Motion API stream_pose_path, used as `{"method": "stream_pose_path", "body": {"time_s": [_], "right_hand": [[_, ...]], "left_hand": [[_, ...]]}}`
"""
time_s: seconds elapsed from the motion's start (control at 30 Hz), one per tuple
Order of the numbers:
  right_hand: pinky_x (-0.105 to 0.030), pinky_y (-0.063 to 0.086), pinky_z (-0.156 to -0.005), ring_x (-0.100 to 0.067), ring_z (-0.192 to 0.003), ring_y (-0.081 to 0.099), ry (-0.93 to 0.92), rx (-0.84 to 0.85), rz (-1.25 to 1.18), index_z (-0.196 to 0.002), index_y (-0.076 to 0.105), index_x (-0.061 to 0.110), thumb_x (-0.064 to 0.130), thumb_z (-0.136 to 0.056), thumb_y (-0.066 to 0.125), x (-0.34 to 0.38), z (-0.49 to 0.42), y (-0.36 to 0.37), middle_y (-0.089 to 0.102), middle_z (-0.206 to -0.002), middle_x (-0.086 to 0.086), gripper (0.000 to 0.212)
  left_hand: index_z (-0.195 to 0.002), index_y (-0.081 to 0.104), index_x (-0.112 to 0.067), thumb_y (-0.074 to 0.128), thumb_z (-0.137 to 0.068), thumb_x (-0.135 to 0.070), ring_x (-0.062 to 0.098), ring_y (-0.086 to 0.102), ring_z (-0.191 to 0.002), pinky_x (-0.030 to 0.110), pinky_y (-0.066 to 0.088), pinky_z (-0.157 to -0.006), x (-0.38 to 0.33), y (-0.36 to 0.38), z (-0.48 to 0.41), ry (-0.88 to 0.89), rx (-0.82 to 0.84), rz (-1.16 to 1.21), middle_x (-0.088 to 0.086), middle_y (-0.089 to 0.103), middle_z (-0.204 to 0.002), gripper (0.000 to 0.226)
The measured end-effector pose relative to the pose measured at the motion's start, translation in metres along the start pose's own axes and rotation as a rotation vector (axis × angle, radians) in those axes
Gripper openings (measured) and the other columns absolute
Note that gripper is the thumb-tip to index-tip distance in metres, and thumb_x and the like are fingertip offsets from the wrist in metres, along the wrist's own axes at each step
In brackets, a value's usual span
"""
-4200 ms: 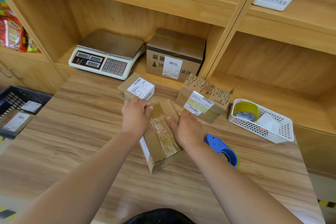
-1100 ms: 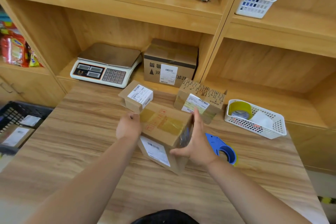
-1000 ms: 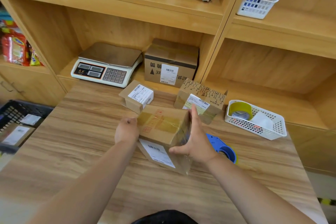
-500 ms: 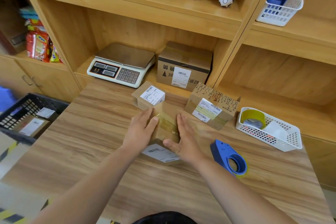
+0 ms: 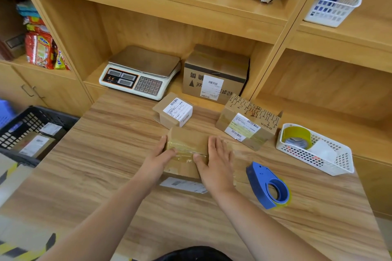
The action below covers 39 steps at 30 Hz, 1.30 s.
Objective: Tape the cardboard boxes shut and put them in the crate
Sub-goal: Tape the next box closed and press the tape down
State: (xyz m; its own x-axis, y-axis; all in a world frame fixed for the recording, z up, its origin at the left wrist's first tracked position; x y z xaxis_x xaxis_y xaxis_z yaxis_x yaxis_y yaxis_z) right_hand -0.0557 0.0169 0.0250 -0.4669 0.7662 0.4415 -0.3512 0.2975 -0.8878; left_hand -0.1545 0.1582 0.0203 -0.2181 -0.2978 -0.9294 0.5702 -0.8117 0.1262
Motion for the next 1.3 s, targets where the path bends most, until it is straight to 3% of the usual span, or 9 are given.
{"method": "stream_pose_path", "body": {"time_s": [0.23, 0.37, 0.47, 0.57, 0.67, 0.77, 0.9, 1.17, 1.3], "right_hand": [[-0.034, -0.011, -0.117, -0.016, -0.147, -0.008, -0.123, -0.070, 0.160, -0.153, 0.011, 0.017, 0.029, -0.103, 0.029, -0.008, -0.004, -0.002, 0.000, -0.161, -0.001, 0.054], [-0.039, 0.010, -0.118, -0.016, -0.143, 0.011, -0.277, -0.181, 0.136, -0.146, 0.034, 0.007, 0.002, -0.092, 0.054, -0.009, 0.000, 0.008, 0.023, -0.155, -0.006, 0.057], [-0.042, 0.032, -0.106, -0.021, -0.131, 0.041, -0.434, -0.182, 0.159, -0.129, 0.056, 0.003, -0.015, -0.063, 0.074, -0.015, 0.004, 0.017, 0.052, -0.138, -0.012, 0.071], [-0.039, 0.033, -0.105, -0.022, -0.124, 0.054, -0.497, -0.138, 0.227, -0.125, 0.060, 0.004, -0.011, -0.060, 0.076, -0.014, 0.003, 0.015, 0.058, -0.133, -0.009, 0.068], [-0.034, 0.038, -0.108, -0.016, -0.124, 0.054, -0.494, -0.116, 0.322, -0.124, 0.062, 0.009, 0.015, -0.082, 0.059, -0.012, 0.002, 0.013, 0.059, -0.132, -0.002, 0.043], [-0.037, 0.024, -0.111, -0.016, -0.131, 0.047, -0.447, -0.020, 0.463, -0.130, 0.058, 0.013, 0.036, -0.097, 0.026, -0.018, 0.003, 0.011, 0.055, -0.137, 0.002, 0.051], [-0.042, 0.021, -0.109, -0.020, -0.133, 0.045, -0.437, 0.039, 0.574, -0.132, 0.056, 0.014, 0.037, -0.103, 0.002, -0.032, 0.004, 0.003, 0.052, -0.139, 0.002, 0.066], [-0.037, 0.012, -0.114, -0.017, -0.130, 0.047, -0.302, 0.043, 0.593, -0.128, 0.058, 0.008, 0.035, -0.103, 0.001, -0.057, 0.016, -0.017, 0.055, -0.136, -0.004, 0.068], [-0.034, 0.022, -0.117, -0.021, -0.126, 0.052, -0.240, 0.015, 0.504, -0.125, 0.061, 0.006, 0.042, -0.102, 0.003, -0.045, 0.019, -0.012, 0.059, -0.131, -0.007, 0.072]], "left_hand": [[-0.129, 0.054, -0.040, 0.046, -0.095, -0.018, 0.009, 0.058, -0.112, 0.028, 0.044, -0.093, 0.011, 0.000, -0.005, 0.037, 0.026, -0.165, -0.011, 0.064, -0.121, 0.041], [-0.146, 0.036, -0.018, 0.046, -0.097, -0.014, 0.017, 0.038, -0.135, 0.026, 0.031, -0.106, 0.012, 0.005, -0.001, 0.281, -0.184, -0.883, -0.004, 0.037, -0.149, 0.050], [-0.127, 0.058, -0.006, 0.044, -0.090, -0.019, 0.023, 0.054, -0.123, 0.027, 0.032, -0.107, 0.016, 0.017, 0.007, 0.640, -0.100, -1.267, 0.007, 0.056, -0.134, 0.042], [-0.124, 0.061, -0.006, 0.035, -0.089, -0.037, 0.022, 0.055, -0.123, 0.032, 0.019, -0.111, 0.027, 0.019, 0.005, 0.657, 0.007, -1.510, 0.009, 0.060, -0.129, 0.054], [-0.125, 0.061, -0.007, 0.029, -0.091, -0.047, 0.024, 0.055, -0.122, 0.036, 0.025, -0.106, 0.028, 0.019, 0.001, 0.651, 0.036, -1.626, 0.009, 0.060, -0.129, 0.061], [-0.122, 0.063, -0.007, 0.026, -0.091, -0.053, 0.023, 0.057, -0.119, 0.037, 0.028, -0.103, 0.025, 0.017, 0.001, 0.658, 0.038, -1.662, 0.009, 0.062, -0.126, 0.067], [-0.124, 0.061, -0.008, 0.032, -0.085, -0.053, 0.023, 0.057, -0.120, 0.036, 0.029, -0.103, 0.028, 0.013, 0.001, 0.727, 0.028, -1.666, 0.010, 0.060, -0.129, 0.067], [-0.128, 0.059, -0.008, 0.032, -0.083, -0.054, 0.024, 0.056, -0.121, 0.037, 0.028, -0.104, 0.029, 0.015, 0.003, 0.705, 0.009, -1.658, 0.010, 0.058, -0.132, 0.070], [-0.124, 0.062, -0.010, 0.033, -0.081, -0.060, 0.027, 0.057, -0.119, 0.040, 0.031, -0.105, 0.028, 0.026, 0.004, 0.669, -0.050, -1.664, 0.011, 0.062, -0.126, 0.073]]}}
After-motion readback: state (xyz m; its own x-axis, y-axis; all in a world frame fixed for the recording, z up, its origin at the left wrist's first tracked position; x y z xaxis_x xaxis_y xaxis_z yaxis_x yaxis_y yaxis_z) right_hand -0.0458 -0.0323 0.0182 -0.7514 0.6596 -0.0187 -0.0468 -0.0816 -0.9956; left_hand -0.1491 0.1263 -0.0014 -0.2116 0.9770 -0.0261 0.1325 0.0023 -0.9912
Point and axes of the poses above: each hand's wrist, its own z-axis away from the middle knuckle, its own y-axis out of the palm, x = y × z, the point moved 1 cm from there along -z, towards the middle knuckle
